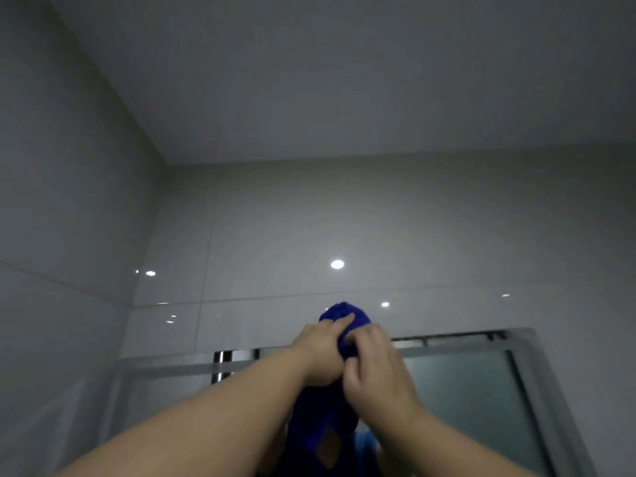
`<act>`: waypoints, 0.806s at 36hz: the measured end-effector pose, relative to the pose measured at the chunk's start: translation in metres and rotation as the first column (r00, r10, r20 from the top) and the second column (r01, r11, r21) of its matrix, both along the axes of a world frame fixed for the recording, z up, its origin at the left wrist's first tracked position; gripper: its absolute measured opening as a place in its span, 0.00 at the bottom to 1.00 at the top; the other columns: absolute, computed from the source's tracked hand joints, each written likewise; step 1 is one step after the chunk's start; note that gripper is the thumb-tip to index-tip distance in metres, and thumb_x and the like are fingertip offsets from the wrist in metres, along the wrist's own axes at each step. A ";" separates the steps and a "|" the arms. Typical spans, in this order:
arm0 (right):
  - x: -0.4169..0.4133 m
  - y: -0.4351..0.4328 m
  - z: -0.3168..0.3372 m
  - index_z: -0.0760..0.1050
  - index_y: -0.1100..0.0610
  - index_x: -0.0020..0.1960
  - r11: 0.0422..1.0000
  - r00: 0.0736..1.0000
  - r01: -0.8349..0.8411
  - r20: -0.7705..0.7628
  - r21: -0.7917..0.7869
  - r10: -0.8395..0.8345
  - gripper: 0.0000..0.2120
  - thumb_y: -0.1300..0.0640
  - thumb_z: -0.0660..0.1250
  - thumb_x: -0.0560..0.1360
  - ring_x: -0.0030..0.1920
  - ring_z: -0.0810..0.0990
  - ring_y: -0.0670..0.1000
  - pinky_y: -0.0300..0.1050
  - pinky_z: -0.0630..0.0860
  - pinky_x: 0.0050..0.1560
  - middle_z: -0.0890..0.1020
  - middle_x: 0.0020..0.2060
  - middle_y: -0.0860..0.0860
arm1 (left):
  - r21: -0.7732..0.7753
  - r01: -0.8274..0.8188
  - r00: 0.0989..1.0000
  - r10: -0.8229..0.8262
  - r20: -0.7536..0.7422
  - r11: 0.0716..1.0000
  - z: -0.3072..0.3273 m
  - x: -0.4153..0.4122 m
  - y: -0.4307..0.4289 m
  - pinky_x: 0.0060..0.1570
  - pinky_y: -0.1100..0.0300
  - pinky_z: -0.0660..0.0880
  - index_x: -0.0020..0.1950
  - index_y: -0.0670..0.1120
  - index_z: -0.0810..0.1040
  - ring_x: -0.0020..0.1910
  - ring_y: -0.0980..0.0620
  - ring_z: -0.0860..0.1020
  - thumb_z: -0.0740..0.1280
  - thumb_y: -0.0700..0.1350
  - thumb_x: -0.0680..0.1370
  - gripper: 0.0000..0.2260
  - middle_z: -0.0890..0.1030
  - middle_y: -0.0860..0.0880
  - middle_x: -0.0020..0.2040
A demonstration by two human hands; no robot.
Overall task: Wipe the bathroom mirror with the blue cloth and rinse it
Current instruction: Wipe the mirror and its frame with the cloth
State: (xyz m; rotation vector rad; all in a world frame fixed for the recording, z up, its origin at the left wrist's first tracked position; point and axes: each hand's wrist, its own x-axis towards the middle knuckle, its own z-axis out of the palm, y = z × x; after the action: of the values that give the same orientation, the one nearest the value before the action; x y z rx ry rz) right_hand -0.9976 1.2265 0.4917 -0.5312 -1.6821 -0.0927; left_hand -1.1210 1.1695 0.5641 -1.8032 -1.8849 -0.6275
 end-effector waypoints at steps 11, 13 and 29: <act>-0.047 -0.035 0.005 0.30 0.49 0.86 0.931 0.968 0.161 0.239 -0.327 -0.083 0.50 0.48 0.65 0.81 0.86 0.33 0.60 0.59 0.41 0.87 0.32 0.86 0.56 | 0.263 0.251 0.854 -0.341 0.393 0.932 0.000 -0.014 -0.021 0.73 0.52 0.74 0.75 0.60 0.73 0.70 0.53 0.78 0.64 0.53 0.73 0.28 0.79 0.52 0.71; -0.050 -0.028 0.004 0.32 0.48 0.87 0.928 0.956 0.202 0.267 -0.313 -0.119 0.51 0.45 0.66 0.80 0.86 0.34 0.64 0.63 0.42 0.86 0.33 0.86 0.59 | 0.326 0.281 0.787 -0.411 0.460 0.903 -0.005 -0.017 -0.022 0.72 0.50 0.76 0.67 0.64 0.78 0.66 0.54 0.80 0.64 0.51 0.73 0.22 0.82 0.54 0.66; 0.037 0.059 -0.012 0.69 0.42 0.77 0.904 0.893 0.424 0.138 0.056 -0.428 0.32 0.43 0.58 0.72 0.79 0.71 0.65 0.67 0.70 0.78 0.70 0.80 0.60 | 0.617 -0.020 0.999 0.036 -0.014 0.787 -0.050 -0.045 0.015 0.60 0.56 0.73 0.64 0.57 0.74 0.56 0.57 0.71 0.63 0.50 0.82 0.10 0.73 0.58 0.57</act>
State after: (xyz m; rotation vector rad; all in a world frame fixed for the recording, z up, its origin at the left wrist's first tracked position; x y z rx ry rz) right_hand -0.9607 1.2856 0.4799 -0.8886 -1.6787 -0.4822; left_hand -1.1663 1.1850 0.5143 -1.3333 -1.4383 -1.0603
